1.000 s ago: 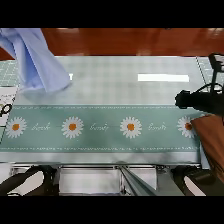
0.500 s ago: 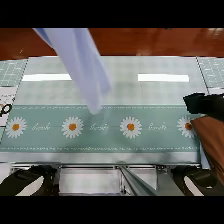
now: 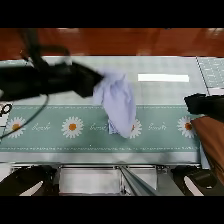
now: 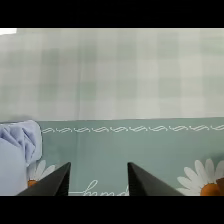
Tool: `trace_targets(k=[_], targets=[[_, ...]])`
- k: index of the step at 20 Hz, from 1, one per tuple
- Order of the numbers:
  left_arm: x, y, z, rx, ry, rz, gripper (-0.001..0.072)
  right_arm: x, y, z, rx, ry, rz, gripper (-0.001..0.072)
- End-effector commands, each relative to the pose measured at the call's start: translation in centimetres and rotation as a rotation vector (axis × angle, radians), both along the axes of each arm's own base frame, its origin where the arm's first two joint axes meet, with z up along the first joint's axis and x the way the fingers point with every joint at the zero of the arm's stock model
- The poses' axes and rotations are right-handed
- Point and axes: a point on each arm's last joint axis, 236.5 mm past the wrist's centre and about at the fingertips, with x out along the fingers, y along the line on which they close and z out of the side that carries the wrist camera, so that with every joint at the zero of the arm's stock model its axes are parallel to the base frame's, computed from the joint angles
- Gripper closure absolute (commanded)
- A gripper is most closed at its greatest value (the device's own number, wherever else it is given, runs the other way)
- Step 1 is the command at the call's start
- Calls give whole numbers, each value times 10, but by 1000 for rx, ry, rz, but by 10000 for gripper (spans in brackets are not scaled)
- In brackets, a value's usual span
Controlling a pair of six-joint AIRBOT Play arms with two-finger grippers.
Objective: Fold the shirts.
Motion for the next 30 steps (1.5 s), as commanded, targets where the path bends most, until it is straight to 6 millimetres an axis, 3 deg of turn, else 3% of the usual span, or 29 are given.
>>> trace_targets(k=[1, 3, 4, 5, 7, 8, 9, 10, 12, 13, 14, 15, 16, 17, 18, 19, 21, 22, 25, 30], targets=[[-21, 52, -148, 222, 260, 76, 685, -1, 0, -19, -6, 31, -1, 302], [-39, 74, -208, 280, 381, 116, 685, -4, 7, -44, 16, 92, 8, 301], [-55, 80, -228, 310, 456, 109, 685, -4, 13, -56, 38, 125, 14, 300], [-71, 85, -242, 338, 523, 96, 684, -3, 20, -66, 63, 149, 20, 301], [-72, 85, -250, 348, 541, 96, 672, 10, 31, -75, 98, 158, 31, 300], [-65, 89, -246, 371, 513, 92, 538, 21, 33, -75, 112, 149, 27, 299], [-57, 101, -237, 436, 471, 70, 278, 32, 30, -69, 104, 145, 29, 299], [-46, 122, -225, 518, 440, 87, 225, 42, 23, -56, 93, 132, 26, 299], [-22, 189, -186, 716, 421, 251, 225, 61, -15, -16, 48, 69, -31, 299], [-11, 224, -160, 780, 390, 352, 225, 64, -43, 2, 23, 37, -90, 300], [-2, 247, -137, 770, 345, 438, 225, 59, -76, 11, -2, 32, -167, 300], [4, 264, -122, 695, 317, 548, 225, 47, -105, 6, -12, 66, -244, 300], [5, 275, -121, 586, 331, 662, 225, 29, -130, -11, -3, 138, -321, 301], [0, 273, -135, 437, 395, 731, 229, 15, -144, -35, 32, 205, -378, 301], [-10, 258, -158, 296, 495, 728, 242, 6, -146, -60, 81, 251, -406, 301], [-24, 231, -183, 139, 615, 670, 242, 3, -138, -87, 147, 285, -412, 301], [-45, 175, -207, -150, 745, 498, 243, 4, -95, -128, 281, 330, -309, 301], [-54, 161, -218, -243, 798, 469, 243, 0, -76, -143, 331, 366, -261, 301], [-79, 155, -253, -258, 917, 468, 242, -8, -47, -172, 359, 463, -162, 301], [-70, 138, -277, -229, 929, 462, 241, -6, -6, -190, 338, 536, -30, 301]])
